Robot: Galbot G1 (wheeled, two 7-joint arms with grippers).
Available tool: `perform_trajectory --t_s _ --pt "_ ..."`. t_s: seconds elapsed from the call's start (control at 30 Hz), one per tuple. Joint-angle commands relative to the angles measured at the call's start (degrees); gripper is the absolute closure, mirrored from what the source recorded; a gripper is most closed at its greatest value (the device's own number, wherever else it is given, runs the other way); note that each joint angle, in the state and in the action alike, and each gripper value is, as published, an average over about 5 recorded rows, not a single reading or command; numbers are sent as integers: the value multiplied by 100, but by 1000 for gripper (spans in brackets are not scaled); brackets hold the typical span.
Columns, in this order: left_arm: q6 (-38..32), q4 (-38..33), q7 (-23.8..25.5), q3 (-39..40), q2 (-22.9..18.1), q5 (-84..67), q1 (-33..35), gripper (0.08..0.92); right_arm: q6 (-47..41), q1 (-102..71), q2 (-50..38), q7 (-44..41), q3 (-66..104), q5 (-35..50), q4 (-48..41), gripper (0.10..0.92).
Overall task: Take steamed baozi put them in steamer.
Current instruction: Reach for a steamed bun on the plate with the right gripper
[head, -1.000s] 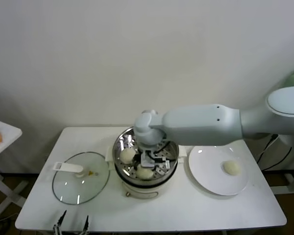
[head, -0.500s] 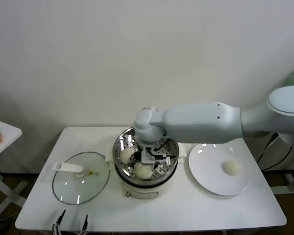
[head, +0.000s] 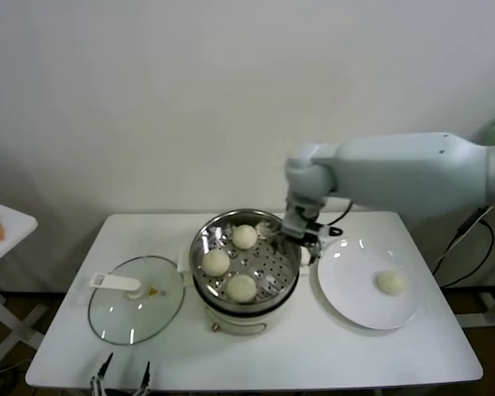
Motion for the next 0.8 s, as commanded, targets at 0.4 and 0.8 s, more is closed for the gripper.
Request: perform_trajectory --t_s 0.4,0.8 --pt "3 27 18 -15 -18 -9 7 177 -1202 -1414 -2452 -12 -79 -519 -1719 203" --pt "2 68 20 -49 -36 34 56 177 -1167 -2967 -2240 149 1384 -979 -2769 203"
